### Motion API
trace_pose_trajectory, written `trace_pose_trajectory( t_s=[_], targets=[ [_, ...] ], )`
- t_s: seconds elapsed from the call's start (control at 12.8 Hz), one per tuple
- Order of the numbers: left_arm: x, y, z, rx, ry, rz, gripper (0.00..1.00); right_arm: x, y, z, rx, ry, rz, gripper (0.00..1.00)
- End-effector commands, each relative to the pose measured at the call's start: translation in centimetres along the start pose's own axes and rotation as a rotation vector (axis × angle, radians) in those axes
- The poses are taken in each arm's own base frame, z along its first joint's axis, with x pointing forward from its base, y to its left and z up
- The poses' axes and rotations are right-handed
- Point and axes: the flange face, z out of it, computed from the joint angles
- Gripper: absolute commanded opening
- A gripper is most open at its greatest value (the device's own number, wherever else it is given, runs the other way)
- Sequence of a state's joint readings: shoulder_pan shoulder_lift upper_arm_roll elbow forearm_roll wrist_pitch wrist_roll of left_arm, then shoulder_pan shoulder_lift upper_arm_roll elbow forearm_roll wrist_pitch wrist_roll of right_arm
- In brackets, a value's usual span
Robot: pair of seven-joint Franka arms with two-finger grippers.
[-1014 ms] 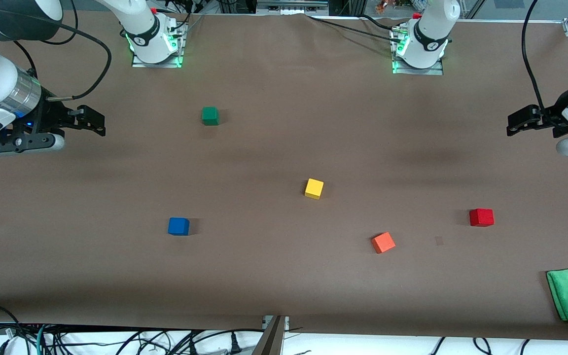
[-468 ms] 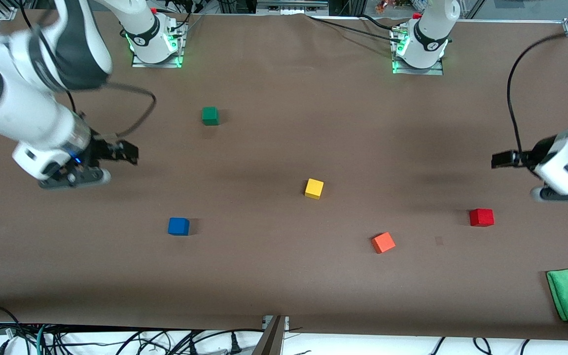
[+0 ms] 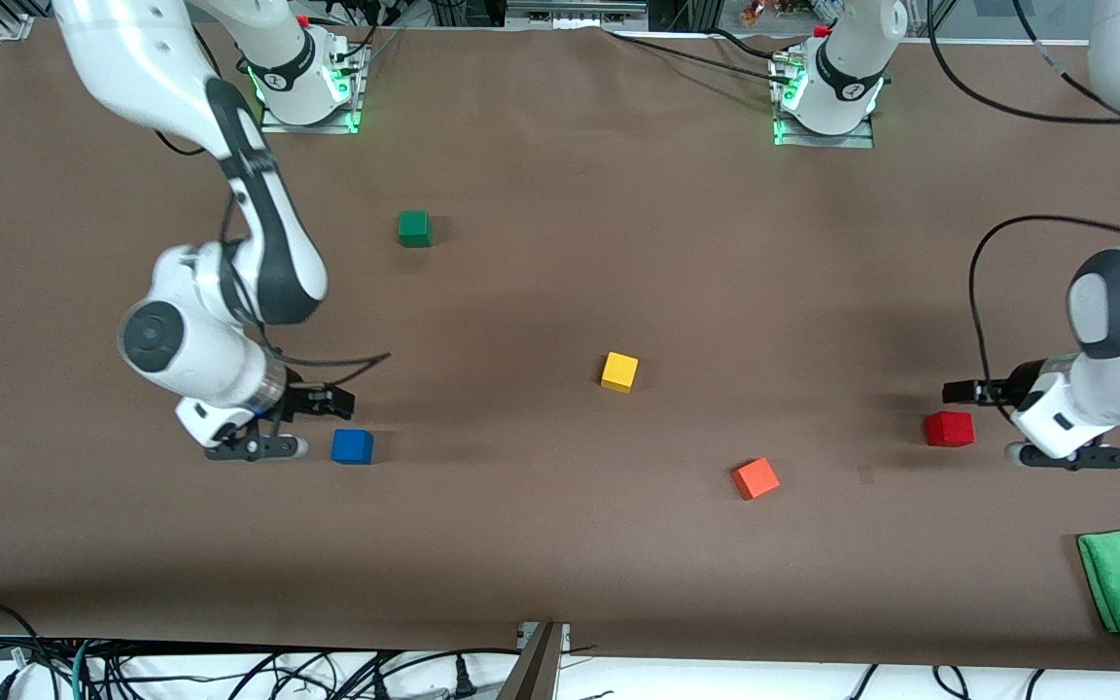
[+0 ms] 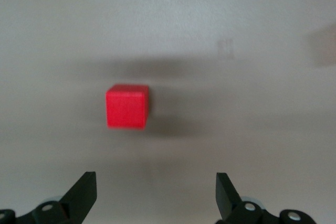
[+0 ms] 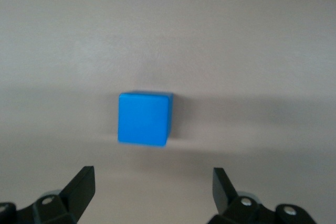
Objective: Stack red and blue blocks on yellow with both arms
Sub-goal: 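Reach the left gripper to the red cube while the right gripper reaches the blue cube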
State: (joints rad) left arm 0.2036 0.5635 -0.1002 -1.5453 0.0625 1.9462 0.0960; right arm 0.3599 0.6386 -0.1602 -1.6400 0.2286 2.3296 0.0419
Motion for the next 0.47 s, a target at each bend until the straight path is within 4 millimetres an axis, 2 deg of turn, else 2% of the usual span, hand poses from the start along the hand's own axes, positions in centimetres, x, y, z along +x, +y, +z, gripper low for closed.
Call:
trace_pose_trajectory(
  t_s=[0.0, 0.16, 0.23, 0.39],
  targets=[
    [-0.6, 0.1, 4.0, 0.001, 0.053, 0.061, 1.0, 0.4, -0.6, 2.0, 0.006, 0.034, 0.02, 0.96],
    [-0.1, -2.6, 6.5, 0.013, 0.095, 0.111, 1.0, 0.5, -0.6, 3.1, 0.002, 0.05, 0.018, 0.93],
    [0.0, -3.5, 7.1, 0.02, 0.108, 0.129, 1.0, 0.5, -0.7, 3.4, 0.0, 0.055, 0.017, 0.91],
    [0.2, -4.2, 8.4, 0.02, 0.116, 0.14, 1.0, 0.7, -0.6, 3.4, 0.023, 0.059, 0.046, 0.9]
  ],
)
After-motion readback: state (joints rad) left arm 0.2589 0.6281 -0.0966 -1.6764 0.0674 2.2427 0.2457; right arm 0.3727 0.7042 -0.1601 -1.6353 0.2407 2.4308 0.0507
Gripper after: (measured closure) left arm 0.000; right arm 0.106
